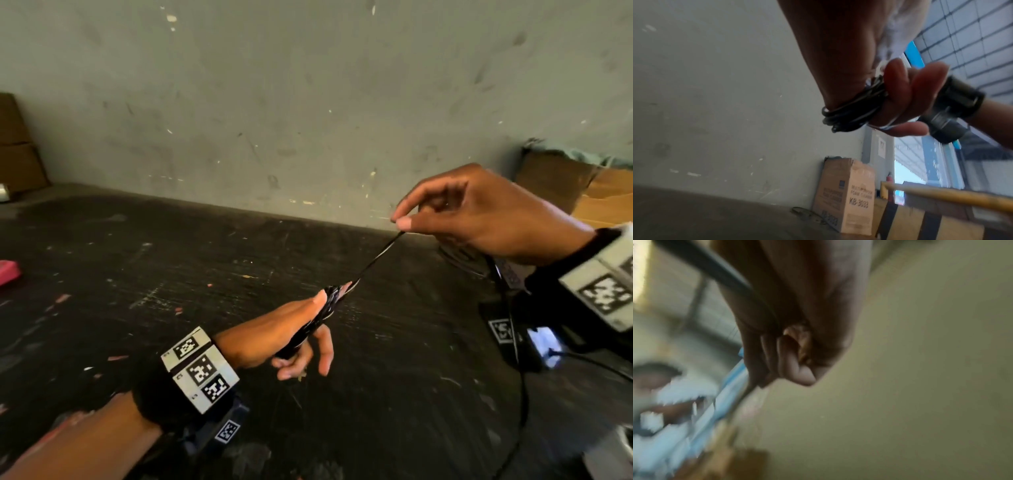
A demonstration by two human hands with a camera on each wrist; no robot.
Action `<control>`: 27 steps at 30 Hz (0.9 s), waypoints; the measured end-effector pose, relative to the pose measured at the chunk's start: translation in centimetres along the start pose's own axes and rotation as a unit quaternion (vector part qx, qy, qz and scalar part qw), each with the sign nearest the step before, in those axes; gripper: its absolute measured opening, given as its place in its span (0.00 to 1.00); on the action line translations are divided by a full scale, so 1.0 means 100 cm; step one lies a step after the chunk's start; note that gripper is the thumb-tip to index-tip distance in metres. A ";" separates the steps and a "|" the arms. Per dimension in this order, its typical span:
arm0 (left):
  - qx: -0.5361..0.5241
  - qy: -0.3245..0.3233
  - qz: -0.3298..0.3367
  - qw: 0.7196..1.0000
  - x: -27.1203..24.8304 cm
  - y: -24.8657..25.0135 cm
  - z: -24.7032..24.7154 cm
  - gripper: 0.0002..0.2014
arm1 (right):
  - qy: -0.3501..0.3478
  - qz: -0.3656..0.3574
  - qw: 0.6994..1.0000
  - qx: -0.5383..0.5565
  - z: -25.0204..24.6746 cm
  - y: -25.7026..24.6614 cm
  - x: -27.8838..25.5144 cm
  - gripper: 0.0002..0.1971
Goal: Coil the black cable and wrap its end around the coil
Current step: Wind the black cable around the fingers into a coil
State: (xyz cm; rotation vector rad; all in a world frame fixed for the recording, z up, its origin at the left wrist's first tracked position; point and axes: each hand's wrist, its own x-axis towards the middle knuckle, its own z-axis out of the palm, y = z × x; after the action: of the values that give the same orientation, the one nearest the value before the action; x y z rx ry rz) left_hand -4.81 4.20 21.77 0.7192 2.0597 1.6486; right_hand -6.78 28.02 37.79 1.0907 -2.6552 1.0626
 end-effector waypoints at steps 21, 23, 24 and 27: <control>-0.251 -0.088 0.113 0.957 -0.006 0.040 0.004 0.31 | 0.147 -0.099 0.982 -0.067 0.122 0.097 0.012 0.16; -0.238 0.015 0.127 0.963 0.000 0.043 0.001 0.28 | 0.109 -0.092 0.989 -0.036 0.147 0.090 0.002 0.11; -0.235 0.059 0.131 0.961 0.004 0.044 -0.002 0.28 | 0.075 -0.076 0.994 -0.014 0.158 0.083 -0.002 0.10; -0.246 0.130 0.138 0.951 0.014 0.046 -0.011 0.31 | -0.058 -0.015 0.997 0.043 0.177 0.056 -0.015 0.12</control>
State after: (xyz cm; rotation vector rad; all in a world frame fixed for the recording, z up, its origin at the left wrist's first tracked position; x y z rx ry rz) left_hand -5.96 5.04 26.56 0.6583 1.6376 2.4077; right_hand -6.15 20.56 20.79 1.2406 -2.6945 1.1522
